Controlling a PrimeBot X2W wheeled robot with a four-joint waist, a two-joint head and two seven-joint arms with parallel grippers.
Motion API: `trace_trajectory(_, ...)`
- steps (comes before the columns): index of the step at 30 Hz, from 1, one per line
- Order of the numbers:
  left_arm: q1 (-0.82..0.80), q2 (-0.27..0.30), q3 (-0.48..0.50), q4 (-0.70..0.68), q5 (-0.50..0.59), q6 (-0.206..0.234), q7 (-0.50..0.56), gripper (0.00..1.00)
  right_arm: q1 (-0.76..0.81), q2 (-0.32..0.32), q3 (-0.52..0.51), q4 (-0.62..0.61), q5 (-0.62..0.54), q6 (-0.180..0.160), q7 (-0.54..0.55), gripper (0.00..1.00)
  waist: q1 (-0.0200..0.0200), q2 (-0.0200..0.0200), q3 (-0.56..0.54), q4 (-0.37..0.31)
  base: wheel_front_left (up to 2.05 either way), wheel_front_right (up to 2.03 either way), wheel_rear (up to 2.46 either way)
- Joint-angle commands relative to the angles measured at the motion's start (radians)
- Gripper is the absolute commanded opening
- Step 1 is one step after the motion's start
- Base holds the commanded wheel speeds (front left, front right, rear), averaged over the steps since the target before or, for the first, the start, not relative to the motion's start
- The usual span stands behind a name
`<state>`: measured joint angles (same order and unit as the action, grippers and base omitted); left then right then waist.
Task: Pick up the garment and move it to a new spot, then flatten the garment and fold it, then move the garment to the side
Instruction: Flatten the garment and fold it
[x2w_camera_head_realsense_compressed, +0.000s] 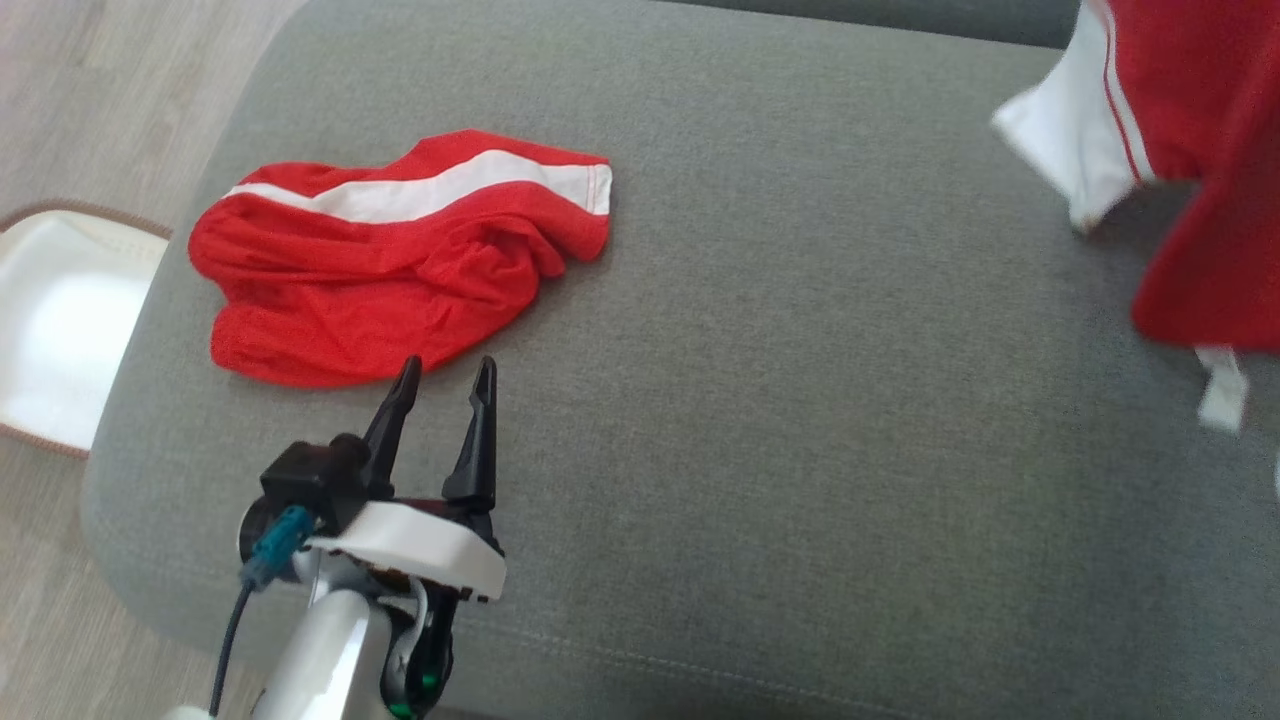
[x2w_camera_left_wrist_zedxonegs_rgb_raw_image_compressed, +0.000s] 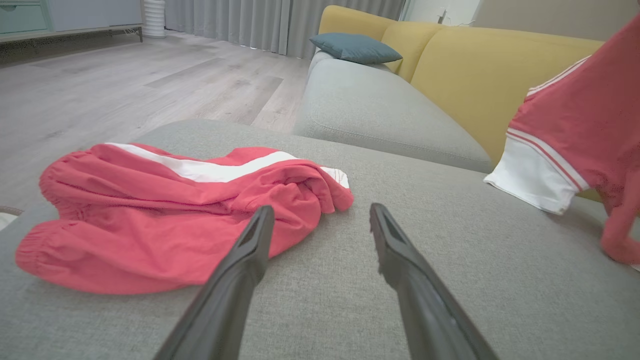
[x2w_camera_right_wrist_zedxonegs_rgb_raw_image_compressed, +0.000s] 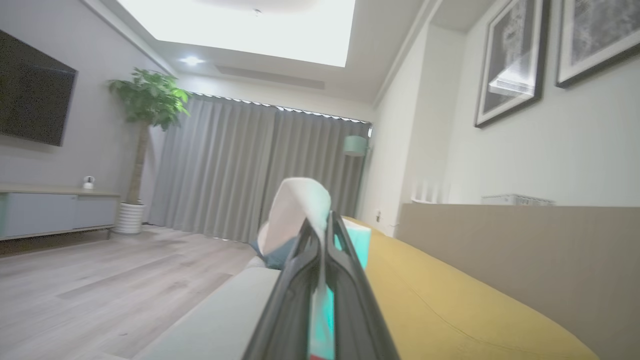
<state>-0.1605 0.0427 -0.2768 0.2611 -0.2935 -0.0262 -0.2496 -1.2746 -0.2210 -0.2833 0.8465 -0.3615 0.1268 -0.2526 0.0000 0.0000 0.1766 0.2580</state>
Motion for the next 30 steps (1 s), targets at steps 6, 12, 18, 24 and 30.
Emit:
trace_trajectory(6, -0.013, 0.008, 0.033, -0.035, -0.01, 0.014, -0.012, 1.0, 0.13, 0.126, 0.198, -0.091, 0.076, 0.004, -0.009, 0.0, 0.0, 0.0, -0.028, -0.021, 0.0, 0.0, 0.0)
trace_trajectory(12, 0.011, 0.008, 0.049, -0.024, 0.013, 0.011, -0.012, 1.0, 0.443, 0.169, 0.518, -0.112, 0.29, 0.004, -0.009, 0.0, 0.0, 0.0, -0.071, -0.046, 0.0, 0.0, 0.0)
trace_trajectory(18, 0.019, 0.008, 0.05, -0.017, 0.024, 0.008, -0.012, 1.0, 0.726, 0.17, 0.835, -0.175, 0.486, 0.004, 0.031, 0.0, 0.0, 0.0, -0.112, -0.059, 0.0, 0.0, 0.0)
trace_trajectory(24, 0.038, 0.008, 0.053, -0.013, 0.029, 0.013, -0.012, 1.0, 0.847, 0.171, 0.947, -0.19, 0.583, 0.004, 0.067, 1.0, 0.0, 0.0, -0.138, -0.075, 0.0, 0.0, 0.0)
trace_trajectory(30, 0.054, 0.008, 0.054, -0.015, 0.028, 0.021, -0.012, 1.0, 0.867, 0.171, 0.919, -0.2, 0.624, 0.004, 0.078, 1.0, 0.0, 0.0, -0.154, -0.102, 0.0, 0.0, 0.0)
